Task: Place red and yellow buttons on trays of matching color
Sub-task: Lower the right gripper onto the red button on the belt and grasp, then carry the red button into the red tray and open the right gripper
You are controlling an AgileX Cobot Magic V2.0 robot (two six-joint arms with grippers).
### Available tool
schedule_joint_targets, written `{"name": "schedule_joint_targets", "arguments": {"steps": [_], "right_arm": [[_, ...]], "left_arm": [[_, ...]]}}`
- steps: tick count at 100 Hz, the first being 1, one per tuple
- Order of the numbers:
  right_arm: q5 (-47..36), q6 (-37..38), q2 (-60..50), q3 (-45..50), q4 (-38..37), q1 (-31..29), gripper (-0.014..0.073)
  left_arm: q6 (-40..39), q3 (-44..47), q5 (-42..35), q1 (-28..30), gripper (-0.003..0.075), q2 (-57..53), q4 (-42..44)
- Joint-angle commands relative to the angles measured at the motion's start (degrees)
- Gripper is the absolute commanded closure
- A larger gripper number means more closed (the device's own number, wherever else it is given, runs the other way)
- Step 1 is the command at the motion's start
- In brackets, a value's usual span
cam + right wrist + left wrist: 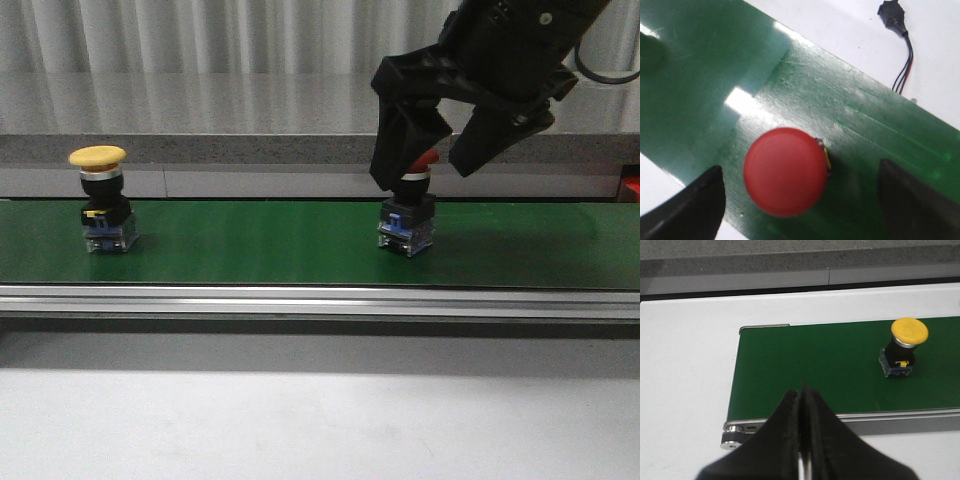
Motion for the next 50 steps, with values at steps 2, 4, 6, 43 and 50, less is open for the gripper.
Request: {"name": "schedule_joint_targets", "arguments": {"steps": [2, 4, 6, 43, 50], "right_arm": [[-2.75, -0.67, -0.49, -2.63, 0.73, 0.02, 0.0067], [-3.03, -0.67, -0.14, -2.63, 0.73, 0.02, 0.0084], [-3.27, -0.67, 0.19, -2.63, 0.73, 0.02, 0.0112], [6.74, -0.67, -0.39, -8.87, -2.15, -4.56, 0.0421], [10.82, -0.67, -1.04, -12.44, -3.02, -8.22, 0.0421]], "left_arm": [[0.12, -1.46, -4.05, -0.44, 0.0741, 0.06, -0.76], [0.12, -1.46, -4.05, -0.44, 0.0741, 0.06, -0.76], [0.12, -1.46, -4.05, -0.44, 0.0741, 0.06, -0.76], [0.12, -1.46, -4.05, -0.44, 0.0741, 0.06, -0.76], [0.12, -1.46, -4.05, -0.44, 0.0741, 0.06, -0.76]]}}
